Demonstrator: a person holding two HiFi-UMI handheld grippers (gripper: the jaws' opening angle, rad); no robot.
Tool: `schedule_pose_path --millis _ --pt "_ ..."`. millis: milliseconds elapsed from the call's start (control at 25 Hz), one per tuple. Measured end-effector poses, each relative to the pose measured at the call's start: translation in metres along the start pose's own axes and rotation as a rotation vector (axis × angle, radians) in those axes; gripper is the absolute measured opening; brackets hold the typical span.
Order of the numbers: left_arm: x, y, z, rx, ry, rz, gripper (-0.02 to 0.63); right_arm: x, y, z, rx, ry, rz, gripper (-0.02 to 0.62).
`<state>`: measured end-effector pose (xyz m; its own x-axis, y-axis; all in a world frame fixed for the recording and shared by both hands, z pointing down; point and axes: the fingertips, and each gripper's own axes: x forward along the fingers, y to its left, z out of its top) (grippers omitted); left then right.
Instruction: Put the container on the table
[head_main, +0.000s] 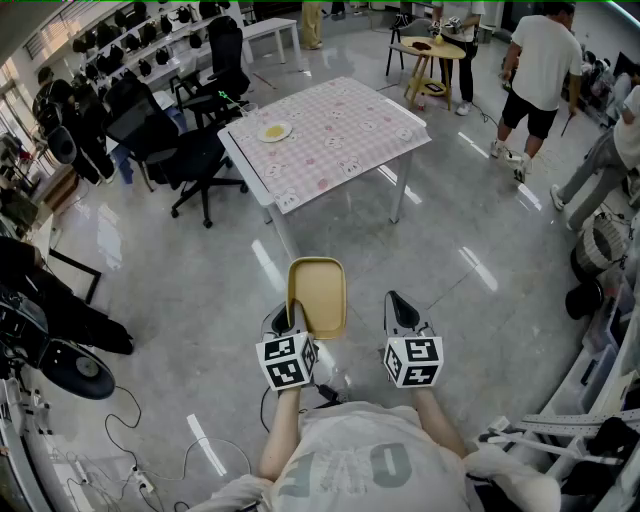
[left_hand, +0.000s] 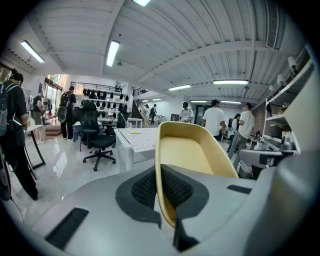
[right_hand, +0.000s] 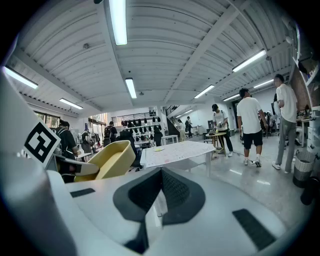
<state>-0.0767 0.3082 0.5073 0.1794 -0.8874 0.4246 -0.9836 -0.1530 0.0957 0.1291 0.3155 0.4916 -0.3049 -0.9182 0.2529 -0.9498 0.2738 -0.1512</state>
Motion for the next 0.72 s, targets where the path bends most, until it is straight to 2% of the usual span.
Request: schedule_pose_path --millis 480,720 --pt "0.004 0.012 0.002 0.01 -0.008 0.012 0.028 0.012 0.012 -0.001 -0.028 0.0 0.018 0.028" --pt "0.013 0.025 0.004 0.008 -0.018 0.007 0.028 0.029 0.014 -0.002 0.037 -0.013 0.022 0.029"
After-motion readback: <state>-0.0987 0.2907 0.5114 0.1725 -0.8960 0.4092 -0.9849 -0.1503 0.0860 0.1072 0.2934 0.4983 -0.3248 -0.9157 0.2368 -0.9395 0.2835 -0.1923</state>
